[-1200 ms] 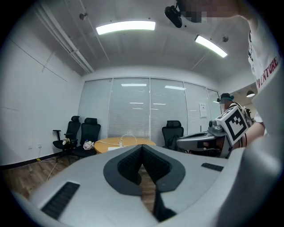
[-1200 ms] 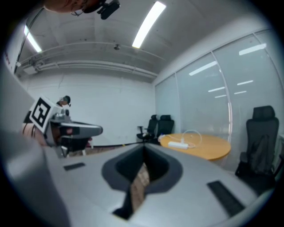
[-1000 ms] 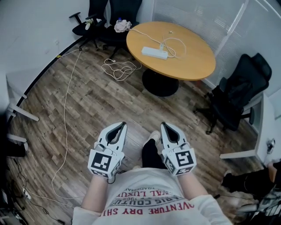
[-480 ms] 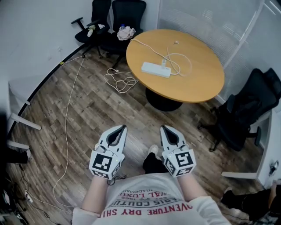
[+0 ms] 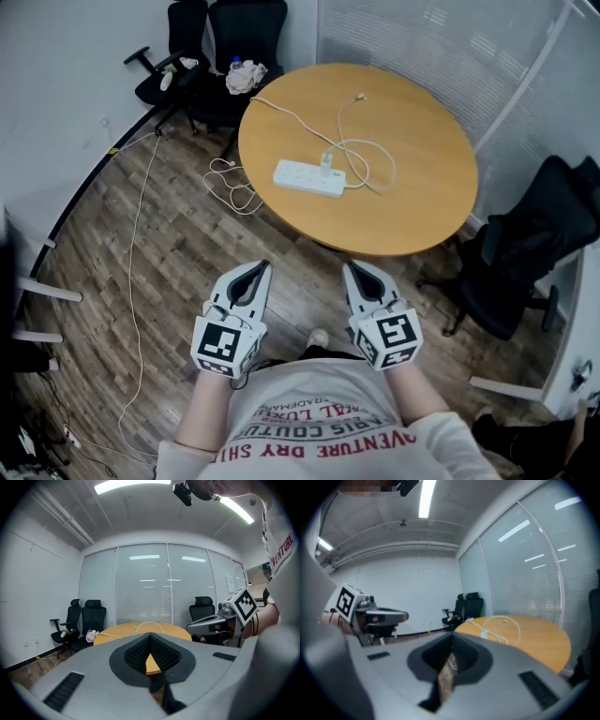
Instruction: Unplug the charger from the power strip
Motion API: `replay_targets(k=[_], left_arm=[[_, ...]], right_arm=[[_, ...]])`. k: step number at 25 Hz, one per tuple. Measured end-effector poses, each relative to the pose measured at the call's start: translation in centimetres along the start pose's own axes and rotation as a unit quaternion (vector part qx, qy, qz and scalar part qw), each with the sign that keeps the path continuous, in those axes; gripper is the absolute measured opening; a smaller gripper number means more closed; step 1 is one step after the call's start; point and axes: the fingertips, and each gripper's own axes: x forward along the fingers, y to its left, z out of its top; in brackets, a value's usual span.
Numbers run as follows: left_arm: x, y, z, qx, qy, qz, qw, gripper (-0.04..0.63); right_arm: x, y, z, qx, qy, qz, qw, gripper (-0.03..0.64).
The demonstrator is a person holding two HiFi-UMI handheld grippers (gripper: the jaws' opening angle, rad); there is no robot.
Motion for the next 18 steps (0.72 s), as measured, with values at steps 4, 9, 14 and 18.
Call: replay_targets(k=[4, 9, 14, 18], left_arm=[[3.3, 1.7, 0.1, 0.004, 0.009, 0.000, 0.9999, 0.032], [7.7, 4.0, -0.3, -0.017, 0.014, -0.012, 0.9997, 0.032], [13.4, 7.0, -0.1, -0.020, 0.019, -0.041, 0.9988, 0.032], [18.9, 10.5, 0.8, -0.017, 0.024, -0.079, 0.9964, 0.032]], right_arm=[[2.3, -2.8, 0.2, 0.009, 0.012, -0.009, 1.000, 0.028], [5.2, -5.5, 0.2, 0.014, 0.030, -0.021, 0.999, 0.028], [9.2, -8.2, 0.8, 0.017, 0.050, -0.042, 0.998, 0.028], [13.4, -10.3, 1.8, 0.026, 0.061, -0.066, 0.996, 0.028]])
